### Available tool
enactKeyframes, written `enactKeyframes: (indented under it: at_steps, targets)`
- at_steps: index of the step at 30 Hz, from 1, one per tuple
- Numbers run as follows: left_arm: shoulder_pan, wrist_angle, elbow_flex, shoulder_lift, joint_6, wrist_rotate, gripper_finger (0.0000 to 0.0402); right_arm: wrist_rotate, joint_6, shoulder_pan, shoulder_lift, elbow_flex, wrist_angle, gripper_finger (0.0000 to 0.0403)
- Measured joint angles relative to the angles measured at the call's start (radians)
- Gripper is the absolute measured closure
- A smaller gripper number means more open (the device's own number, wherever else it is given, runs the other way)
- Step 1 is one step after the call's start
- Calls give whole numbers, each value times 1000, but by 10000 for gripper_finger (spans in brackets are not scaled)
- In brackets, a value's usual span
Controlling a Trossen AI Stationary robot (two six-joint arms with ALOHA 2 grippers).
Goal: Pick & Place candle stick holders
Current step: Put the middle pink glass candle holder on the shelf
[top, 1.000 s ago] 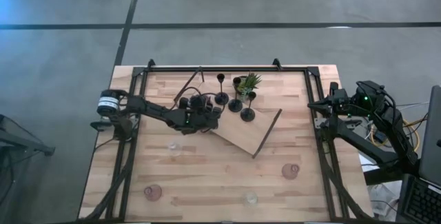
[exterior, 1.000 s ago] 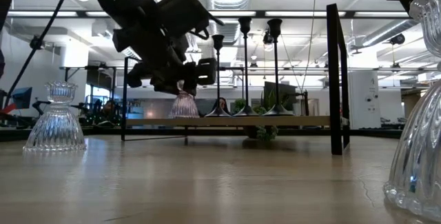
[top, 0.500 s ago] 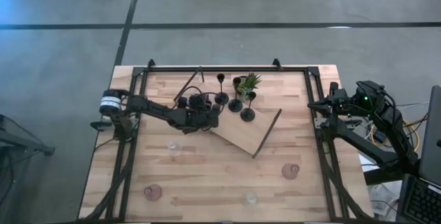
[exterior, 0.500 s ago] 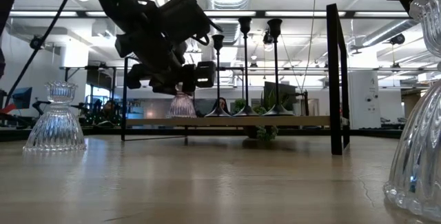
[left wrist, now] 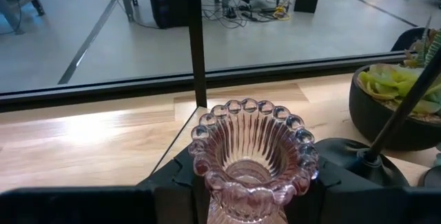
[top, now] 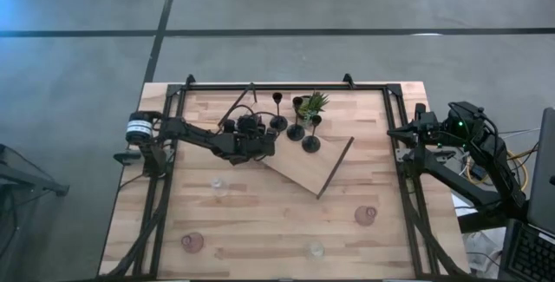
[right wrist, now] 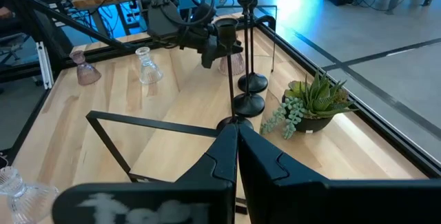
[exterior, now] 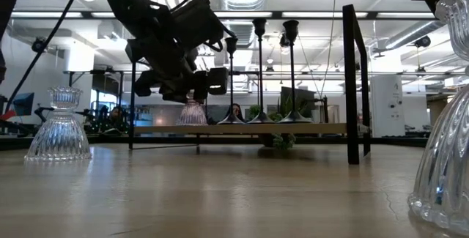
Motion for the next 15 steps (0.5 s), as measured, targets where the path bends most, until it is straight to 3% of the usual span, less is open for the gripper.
enactKeyframes:
  at_steps: [15]
  targets:
    - [12, 25, 0, 0, 39, 30, 270, 0, 0, 0, 0, 0, 0, 394]
